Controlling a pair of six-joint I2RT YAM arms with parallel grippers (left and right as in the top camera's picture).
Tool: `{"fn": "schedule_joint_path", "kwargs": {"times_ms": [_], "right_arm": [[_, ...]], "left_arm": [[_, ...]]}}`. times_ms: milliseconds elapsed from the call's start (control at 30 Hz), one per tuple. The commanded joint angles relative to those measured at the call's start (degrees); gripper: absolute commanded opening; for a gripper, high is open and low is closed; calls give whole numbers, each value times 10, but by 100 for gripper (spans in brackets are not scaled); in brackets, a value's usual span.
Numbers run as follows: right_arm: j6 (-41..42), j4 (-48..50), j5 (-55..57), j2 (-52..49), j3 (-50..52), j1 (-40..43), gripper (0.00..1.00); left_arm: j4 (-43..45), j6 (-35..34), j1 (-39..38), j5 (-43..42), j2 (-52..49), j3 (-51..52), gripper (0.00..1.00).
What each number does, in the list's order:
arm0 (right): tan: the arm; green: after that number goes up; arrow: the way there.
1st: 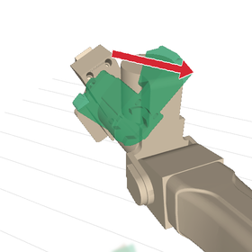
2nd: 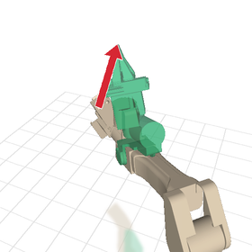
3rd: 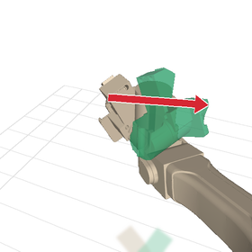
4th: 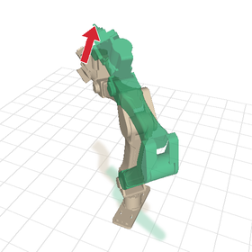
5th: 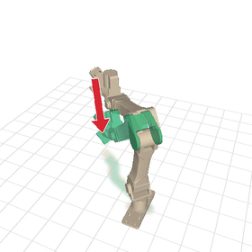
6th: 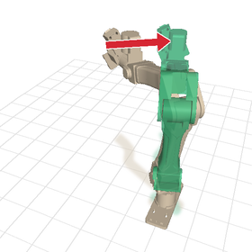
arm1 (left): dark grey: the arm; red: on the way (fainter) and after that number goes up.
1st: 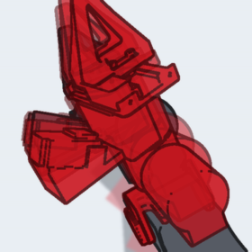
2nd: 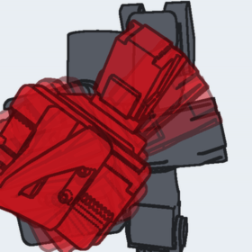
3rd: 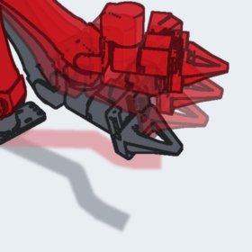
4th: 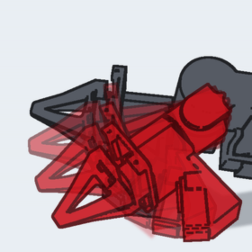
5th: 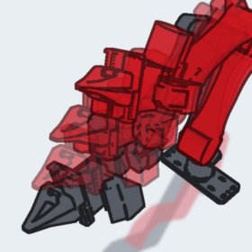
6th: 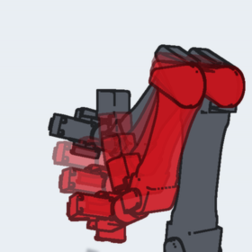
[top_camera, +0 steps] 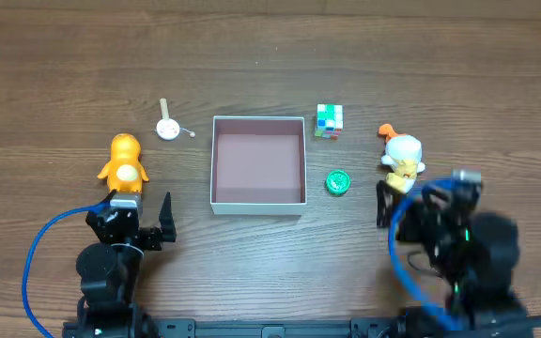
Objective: Pack container
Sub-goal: 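Reach the right gripper to the white plush duck and grasp it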
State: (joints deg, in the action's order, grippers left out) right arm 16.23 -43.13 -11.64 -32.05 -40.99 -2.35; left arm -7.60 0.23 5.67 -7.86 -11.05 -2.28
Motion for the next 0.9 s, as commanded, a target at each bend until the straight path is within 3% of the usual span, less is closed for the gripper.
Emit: {"fn": "schedule_joint_path", "kwargs": {"times_ms": [0,133,200,267,533,700,867], "right_arm": [[-32,-136,26,-200,-158,-3,100],[-35,-288,30,-423,-342,-2,100],[-54,-298,70,-475,-369,-2,100],[-54,-291,178,-519,-376,-2,100],[-55,-200,191,-570,-376,19,100],[-45,-182,166,-586,-376,79,100],[-45,-160,139,-633,-376,81,100]], "left_arm": [[2,11,3,4,-2,3,100],[2,11,3,4,-2,3,100],[2,11,3,4,-2,3,100],[2,11,3,4,-2,3,100],[2,11,3,4,-2,3,100],[2,11,3,4,-2,3,100],[2,11,3,4,-2,3,100]]}}
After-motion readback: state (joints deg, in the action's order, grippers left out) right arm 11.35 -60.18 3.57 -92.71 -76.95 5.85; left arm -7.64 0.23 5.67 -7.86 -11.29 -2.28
